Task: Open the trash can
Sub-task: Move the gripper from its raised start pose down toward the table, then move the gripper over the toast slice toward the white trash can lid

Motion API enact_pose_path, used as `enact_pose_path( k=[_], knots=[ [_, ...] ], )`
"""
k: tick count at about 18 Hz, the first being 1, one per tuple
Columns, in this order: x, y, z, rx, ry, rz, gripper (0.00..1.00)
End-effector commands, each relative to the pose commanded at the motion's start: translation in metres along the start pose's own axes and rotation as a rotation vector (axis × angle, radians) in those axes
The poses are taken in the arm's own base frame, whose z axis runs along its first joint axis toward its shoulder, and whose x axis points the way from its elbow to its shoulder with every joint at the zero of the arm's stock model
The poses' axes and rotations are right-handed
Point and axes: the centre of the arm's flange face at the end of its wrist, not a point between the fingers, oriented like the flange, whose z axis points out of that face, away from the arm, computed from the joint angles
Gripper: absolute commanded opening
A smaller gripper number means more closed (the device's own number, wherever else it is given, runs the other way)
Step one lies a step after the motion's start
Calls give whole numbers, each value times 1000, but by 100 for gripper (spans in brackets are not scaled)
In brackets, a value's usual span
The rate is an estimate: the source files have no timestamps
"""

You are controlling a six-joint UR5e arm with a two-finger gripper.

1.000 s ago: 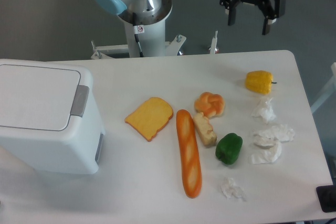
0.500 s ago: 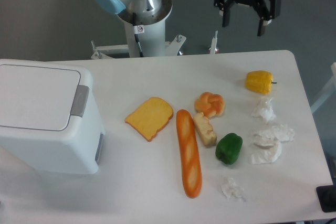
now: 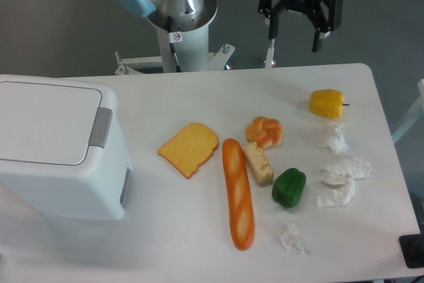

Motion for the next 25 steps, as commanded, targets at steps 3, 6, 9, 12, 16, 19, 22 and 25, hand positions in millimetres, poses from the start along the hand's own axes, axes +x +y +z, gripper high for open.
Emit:
enact_pose_path(
  k=[3,6,9,12,16,19,22,25],
  knots=[
    [-1,1,3,4,7,-71,100],
    [-4,-9,6,14,14,-281,100],
    [-6,-23,7,23,22,-344,100],
    [0,-37,9,40,36,-407,100],
    [7,-62,20,106,103,-553,100],
    [9,-77,26,215,186,-640,100],
    [11,-87,27,269,234,-690,100],
    [19,-107,40,267,292,-723,100]
  ],
)
